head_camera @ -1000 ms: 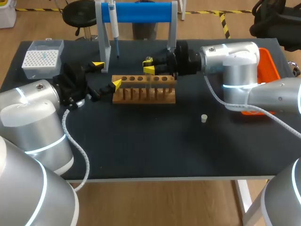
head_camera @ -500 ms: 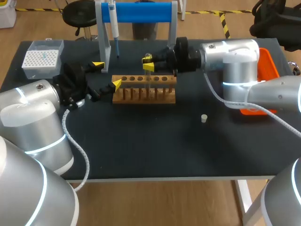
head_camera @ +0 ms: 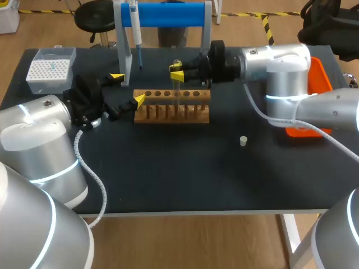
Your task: Invert the test tube, pick up the pipette, mount the tip to pipette, aspirate from beaker and dispense into the tube, eject the tip, return the pipette, and cap with the stopper.
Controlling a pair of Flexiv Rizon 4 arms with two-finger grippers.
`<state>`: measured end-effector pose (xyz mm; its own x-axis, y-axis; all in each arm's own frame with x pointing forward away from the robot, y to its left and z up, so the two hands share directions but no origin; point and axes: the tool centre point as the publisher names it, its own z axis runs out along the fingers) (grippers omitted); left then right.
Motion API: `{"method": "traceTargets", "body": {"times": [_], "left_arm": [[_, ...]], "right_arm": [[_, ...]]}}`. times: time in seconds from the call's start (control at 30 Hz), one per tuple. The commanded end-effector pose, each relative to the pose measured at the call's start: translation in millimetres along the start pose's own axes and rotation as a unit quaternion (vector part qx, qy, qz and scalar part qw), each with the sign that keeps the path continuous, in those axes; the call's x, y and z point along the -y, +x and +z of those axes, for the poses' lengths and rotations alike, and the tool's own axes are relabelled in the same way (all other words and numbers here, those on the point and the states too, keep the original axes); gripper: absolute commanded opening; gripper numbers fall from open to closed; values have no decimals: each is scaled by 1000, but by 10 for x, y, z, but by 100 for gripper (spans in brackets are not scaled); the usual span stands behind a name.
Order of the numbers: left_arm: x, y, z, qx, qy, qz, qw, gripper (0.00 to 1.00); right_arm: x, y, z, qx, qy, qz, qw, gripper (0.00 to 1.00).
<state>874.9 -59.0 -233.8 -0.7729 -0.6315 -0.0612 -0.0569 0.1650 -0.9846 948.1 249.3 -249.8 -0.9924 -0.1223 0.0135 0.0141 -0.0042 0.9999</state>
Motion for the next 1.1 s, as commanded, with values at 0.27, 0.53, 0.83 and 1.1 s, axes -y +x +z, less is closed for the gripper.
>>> {"method": "traceTargets", "body": {"times": [0.27,0.53,0.83,1.1], "left_arm": [[-9,17,-4,3,1,1,1000,100],[-9,17,-4,3,1,1,1000,100],[-9,17,-4,3,1,1,1000,100],[-9,17,-4,3,1,1,1000,100]], "right_arm": [[-141,33,-3,2,2,-9,1000,0],[-255,73,-13,1,2,-17,1000,0],[-400,116,-20,1,-1,-23,1000,0],[-506,192,-60,9,6,-40,999,0]]}}
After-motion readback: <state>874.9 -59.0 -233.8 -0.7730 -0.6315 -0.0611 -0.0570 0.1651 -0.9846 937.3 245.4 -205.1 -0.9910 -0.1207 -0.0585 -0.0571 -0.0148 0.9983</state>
